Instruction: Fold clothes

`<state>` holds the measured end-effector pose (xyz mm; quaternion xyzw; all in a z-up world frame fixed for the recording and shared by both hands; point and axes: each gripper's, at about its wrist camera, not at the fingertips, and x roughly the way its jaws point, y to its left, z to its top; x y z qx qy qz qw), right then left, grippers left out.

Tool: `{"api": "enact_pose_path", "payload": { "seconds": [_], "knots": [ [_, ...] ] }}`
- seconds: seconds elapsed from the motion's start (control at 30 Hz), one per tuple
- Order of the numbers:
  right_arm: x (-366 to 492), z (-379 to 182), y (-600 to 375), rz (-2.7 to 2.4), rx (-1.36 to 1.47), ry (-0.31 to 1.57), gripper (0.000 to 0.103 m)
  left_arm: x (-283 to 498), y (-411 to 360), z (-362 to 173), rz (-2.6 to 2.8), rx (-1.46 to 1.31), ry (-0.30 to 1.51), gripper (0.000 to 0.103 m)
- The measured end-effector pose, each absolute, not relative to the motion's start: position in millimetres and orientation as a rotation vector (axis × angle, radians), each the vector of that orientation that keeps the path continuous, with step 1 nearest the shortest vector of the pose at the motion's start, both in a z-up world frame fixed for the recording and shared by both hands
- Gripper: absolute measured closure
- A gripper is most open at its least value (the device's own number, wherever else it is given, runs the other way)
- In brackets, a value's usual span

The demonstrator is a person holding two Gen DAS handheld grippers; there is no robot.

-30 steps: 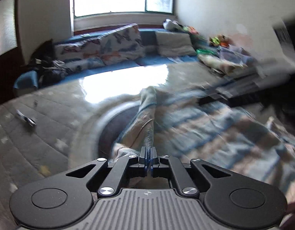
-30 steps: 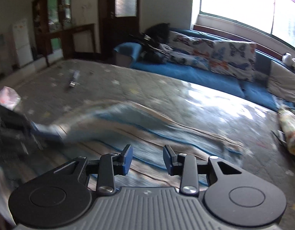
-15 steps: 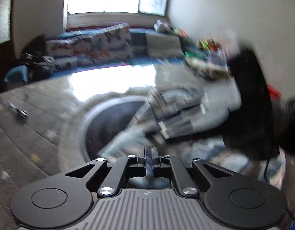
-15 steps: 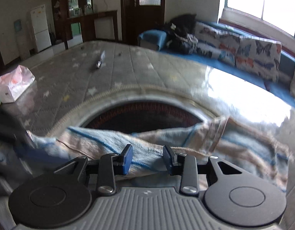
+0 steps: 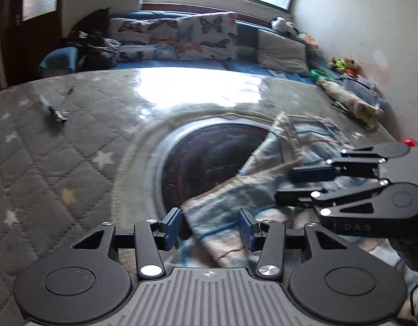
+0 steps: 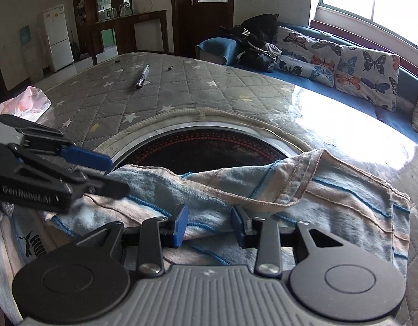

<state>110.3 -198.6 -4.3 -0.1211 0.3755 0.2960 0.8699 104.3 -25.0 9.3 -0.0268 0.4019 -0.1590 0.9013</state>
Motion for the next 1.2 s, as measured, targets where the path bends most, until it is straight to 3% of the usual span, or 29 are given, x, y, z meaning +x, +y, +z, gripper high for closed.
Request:
{"api": "enact_pose_path", "payload": {
  "seconds": [0.1, 0.17, 0.5, 0.93, 1.2],
  "knots": [
    [109.0, 0.8, -201.4, 0.613, -0.248, 0.769, 0.067, 102.5, -26.6, 11.4, -0.323, -0.062, 0.818, 0.094],
    [106.8, 5.8, -206.1, 0.609, -0.238, 0.753, 0.067, 101.8, -26.0, 16.5, -0.31, -0.043, 0.791, 0.099],
    [112.1, 12.4, -251.6, 0.446, -0.249, 0.737, 0.061, 131.7, -5.3, 53.7, -0.066, 0.116, 0.573, 0.099],
    [146.8, -2.1, -299.4, 0.337, -0.155, 0.797, 0.062, 184.8, 34.1, 10.1, 0.125, 0.158, 0.69, 0.099],
    [170.9, -4.7, -304.4, 0.334, -0.115, 0.809, 0.062, 169.4, 31.3, 25.3, -0.036, 0.061, 0.712, 0.096]
  ]
}}
